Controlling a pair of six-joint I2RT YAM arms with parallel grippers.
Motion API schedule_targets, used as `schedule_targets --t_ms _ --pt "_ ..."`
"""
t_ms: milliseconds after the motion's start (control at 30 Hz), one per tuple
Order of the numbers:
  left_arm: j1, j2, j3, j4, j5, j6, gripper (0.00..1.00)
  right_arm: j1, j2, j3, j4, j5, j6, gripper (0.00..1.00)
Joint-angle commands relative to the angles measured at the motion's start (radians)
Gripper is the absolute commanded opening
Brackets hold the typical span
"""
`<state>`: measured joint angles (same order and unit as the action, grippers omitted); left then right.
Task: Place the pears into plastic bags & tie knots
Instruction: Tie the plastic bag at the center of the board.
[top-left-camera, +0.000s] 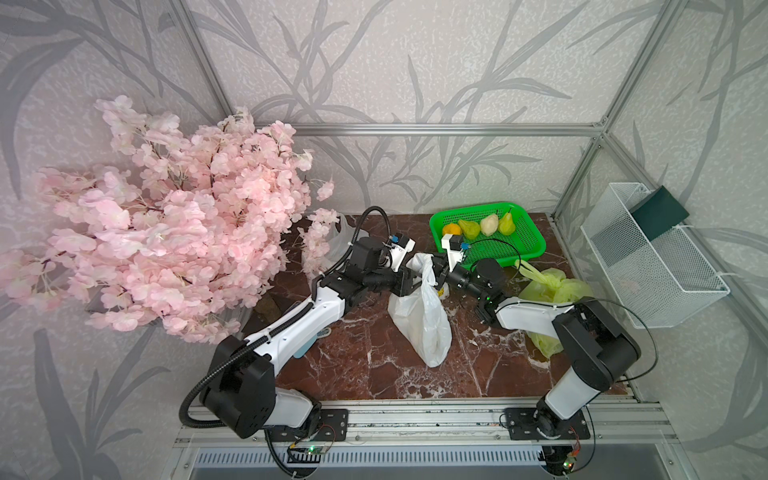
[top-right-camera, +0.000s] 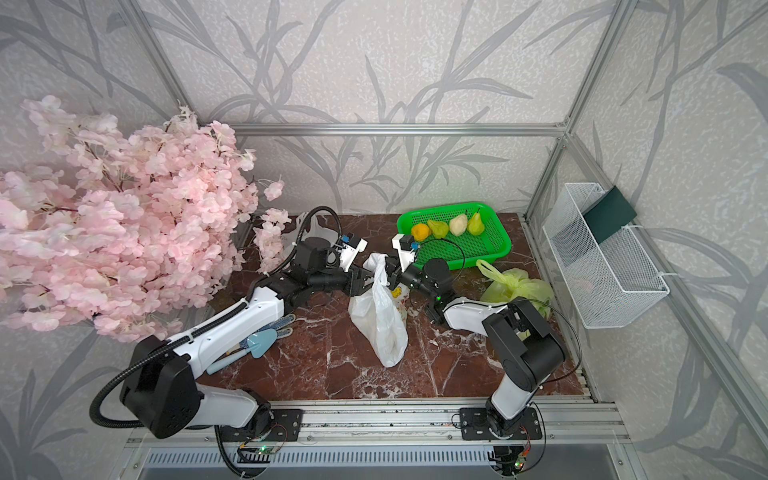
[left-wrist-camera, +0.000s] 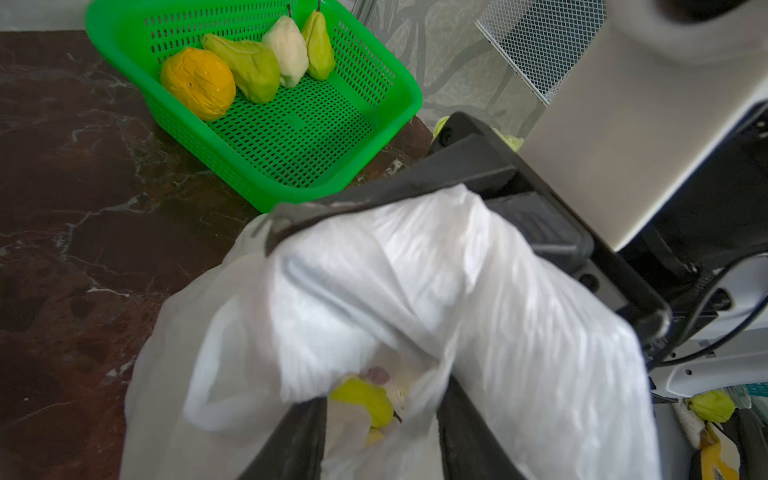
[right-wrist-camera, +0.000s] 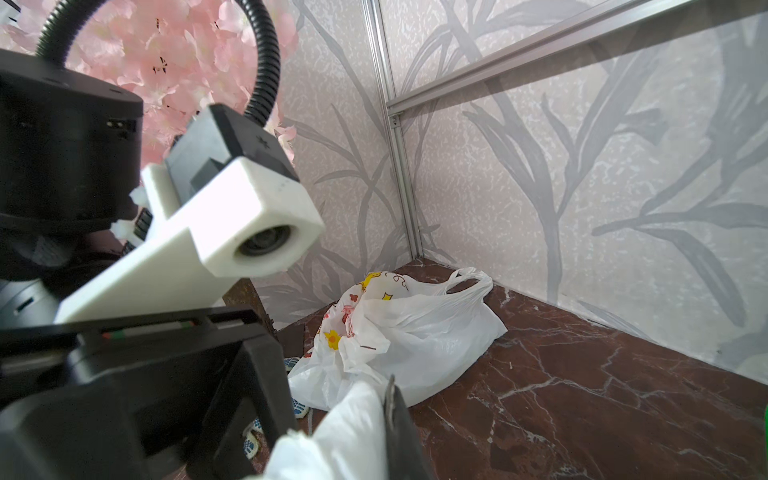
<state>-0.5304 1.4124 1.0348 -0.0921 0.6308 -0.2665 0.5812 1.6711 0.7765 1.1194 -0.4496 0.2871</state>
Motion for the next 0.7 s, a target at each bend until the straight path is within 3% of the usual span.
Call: schedule_targets --t_ms 0,133,167,367,533,600,667 --pt "-0.014 0.026 0.048 0.049 0.022 -0.015 0.36 0.014 -0.024 0.015 0.001 0.028 -0.006 0.11" --pt "-0.007 -0.022 0.045 0.093 0.025 -0.003 0.02 0.009 -0.020 -0.001 0.005 0.057 -0.009 0.11" --pt "-0.004 -0.043 0.041 0.110 0.035 -0.001 0.00 0.006 -0.019 -0.005 0.008 0.057 -0.008 0.11" --pt "-0.017 -0.099 0.062 0.136 0.102 -0.018 0.00 -0.003 -0.004 0.001 -0.010 0.062 -0.025 0.11" --pt "-0.025 -0.035 0.056 0.120 0.144 -0.034 0.00 -0.001 0.010 0.037 0.040 0.030 0.033 0.10" --pt "-0.024 -0.012 0.034 0.130 0.156 -0.037 0.06 -0.001 0.010 0.050 0.071 0.006 0.065 0.09" --pt "-0.023 -0.003 0.009 0.121 0.153 -0.016 0.19 -0.001 0.016 0.060 0.112 -0.040 0.106 0.08"
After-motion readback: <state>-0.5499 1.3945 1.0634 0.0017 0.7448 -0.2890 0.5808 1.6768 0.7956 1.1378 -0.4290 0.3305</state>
